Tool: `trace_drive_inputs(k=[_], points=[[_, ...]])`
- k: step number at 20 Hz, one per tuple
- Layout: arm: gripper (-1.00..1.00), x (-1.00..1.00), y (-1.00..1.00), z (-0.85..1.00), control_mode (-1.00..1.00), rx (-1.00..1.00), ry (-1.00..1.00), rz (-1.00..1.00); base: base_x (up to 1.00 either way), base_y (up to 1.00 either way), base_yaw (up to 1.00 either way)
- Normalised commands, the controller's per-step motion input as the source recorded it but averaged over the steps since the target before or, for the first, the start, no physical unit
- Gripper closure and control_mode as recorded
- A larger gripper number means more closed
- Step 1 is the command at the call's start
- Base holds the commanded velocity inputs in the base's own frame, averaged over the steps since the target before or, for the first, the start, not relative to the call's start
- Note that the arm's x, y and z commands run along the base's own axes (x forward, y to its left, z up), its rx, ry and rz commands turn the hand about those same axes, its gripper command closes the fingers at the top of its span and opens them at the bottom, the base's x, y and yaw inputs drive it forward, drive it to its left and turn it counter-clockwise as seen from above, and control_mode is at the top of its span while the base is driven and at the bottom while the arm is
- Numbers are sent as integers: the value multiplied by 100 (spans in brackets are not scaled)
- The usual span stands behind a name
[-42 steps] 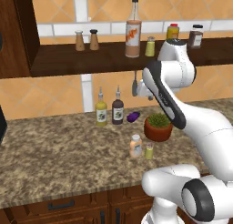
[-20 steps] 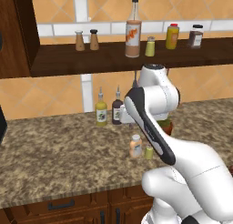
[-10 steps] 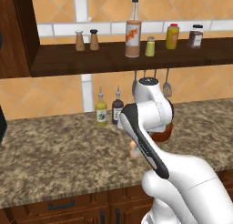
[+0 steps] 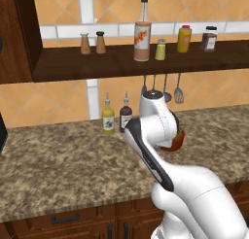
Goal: Put the shaker and condiment bottle from the counter next to their counterparts in the cabinet.
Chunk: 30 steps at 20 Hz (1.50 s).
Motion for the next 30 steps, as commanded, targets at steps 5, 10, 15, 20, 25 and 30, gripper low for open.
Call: trace_drive_inputs(k=[5,10,15,20,25,30], points=[[-100,26,0,-16,-100,0,0,-13,0,0,0],[-100,37,0,-21,-100,0,0,-9,0,0,0],[-100,17,-5,-25,-100,0,0,0,0,0,0],[-100,44,-18,-25,-100,0,4,-1,0,0,0],[-100,0,0,-28,-100,0,4,0,0,0,0],[-100,2,0,-33,-100,0,7,-2,0,0,0]])
